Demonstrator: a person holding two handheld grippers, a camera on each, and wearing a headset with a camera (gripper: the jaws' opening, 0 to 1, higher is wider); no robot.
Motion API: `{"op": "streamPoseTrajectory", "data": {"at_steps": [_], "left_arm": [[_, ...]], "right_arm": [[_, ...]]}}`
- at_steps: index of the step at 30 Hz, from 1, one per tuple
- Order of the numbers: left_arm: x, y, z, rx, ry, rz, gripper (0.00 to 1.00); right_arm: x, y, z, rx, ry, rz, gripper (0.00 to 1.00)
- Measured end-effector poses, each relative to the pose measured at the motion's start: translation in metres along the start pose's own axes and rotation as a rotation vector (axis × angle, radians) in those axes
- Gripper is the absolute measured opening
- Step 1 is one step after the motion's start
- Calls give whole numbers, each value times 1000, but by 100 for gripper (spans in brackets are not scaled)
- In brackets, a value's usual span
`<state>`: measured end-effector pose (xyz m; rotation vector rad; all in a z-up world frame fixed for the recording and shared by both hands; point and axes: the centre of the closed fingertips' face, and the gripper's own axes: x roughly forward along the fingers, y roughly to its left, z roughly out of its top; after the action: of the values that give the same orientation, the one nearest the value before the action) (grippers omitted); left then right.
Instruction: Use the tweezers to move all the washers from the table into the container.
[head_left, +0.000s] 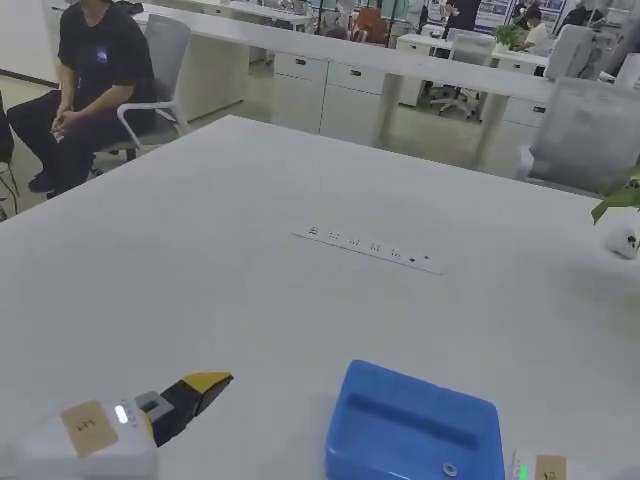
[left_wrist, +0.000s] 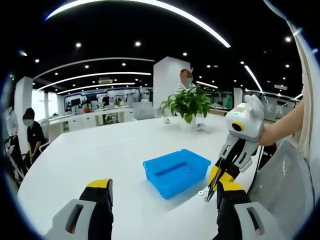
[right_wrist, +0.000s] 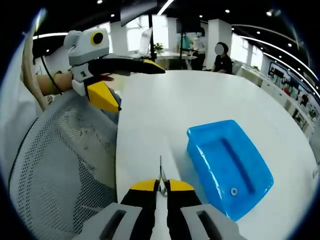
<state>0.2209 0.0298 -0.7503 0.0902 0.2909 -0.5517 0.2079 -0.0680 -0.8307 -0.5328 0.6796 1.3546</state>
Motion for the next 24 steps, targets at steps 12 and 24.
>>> {"op": "streamPoseTrajectory", "data": {"at_steps": [12,24], "left_arm": [[0,0,0,0,-1,-2,87],[-1,0,0,-2,-3,1,86]], "right_arm": [[-21,-11,19,74,-84,-30,3],[-45,-31,32,142,-152,-75,3]]}}
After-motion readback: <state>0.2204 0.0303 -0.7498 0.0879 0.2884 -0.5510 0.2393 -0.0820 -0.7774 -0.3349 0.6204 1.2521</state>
